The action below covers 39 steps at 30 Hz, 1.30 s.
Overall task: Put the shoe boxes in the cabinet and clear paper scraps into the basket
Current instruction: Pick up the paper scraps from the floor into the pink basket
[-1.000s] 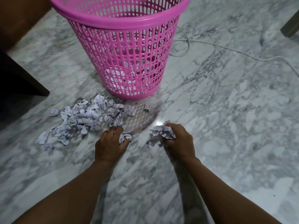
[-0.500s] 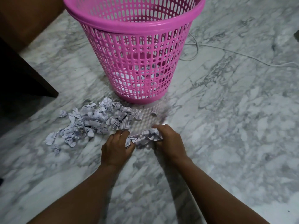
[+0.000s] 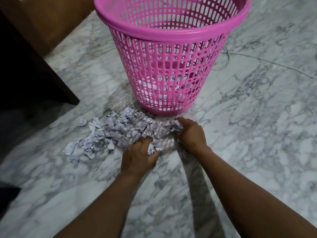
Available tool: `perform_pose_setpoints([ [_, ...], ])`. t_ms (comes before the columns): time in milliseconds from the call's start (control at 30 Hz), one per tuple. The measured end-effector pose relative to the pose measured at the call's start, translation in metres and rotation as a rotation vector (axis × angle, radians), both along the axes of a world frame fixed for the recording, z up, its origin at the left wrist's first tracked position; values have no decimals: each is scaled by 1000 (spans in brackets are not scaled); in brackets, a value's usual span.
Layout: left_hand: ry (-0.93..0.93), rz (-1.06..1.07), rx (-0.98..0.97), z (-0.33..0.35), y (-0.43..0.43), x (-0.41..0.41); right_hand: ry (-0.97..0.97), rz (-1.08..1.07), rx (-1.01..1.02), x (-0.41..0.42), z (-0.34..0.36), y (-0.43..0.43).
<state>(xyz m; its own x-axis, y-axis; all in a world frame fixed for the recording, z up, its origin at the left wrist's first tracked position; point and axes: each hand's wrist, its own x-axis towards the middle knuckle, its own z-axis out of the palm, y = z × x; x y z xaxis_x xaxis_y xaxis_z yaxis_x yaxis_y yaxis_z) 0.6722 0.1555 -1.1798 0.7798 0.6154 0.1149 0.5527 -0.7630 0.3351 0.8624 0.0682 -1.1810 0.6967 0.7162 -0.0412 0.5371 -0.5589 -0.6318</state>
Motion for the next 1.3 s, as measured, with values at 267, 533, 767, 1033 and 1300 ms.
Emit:
perform_pose_setpoints([
  [267,-159,120,-80,12,4,-8,142,-91,124,-13,13,-2],
  [533,-110,52,-20,9,-15,-42,-7,220,-88,-35,18,28],
  [767,78,0,4,3,-24,-46,-105,274,-240,-37,8,29],
  [1033,112,-10,65,-9,-29,-50,-131,265,-235,-46,9,30],
  [1300,85,44,-86,-6,-28,-40,44,125,-125,-48,12,15],
])
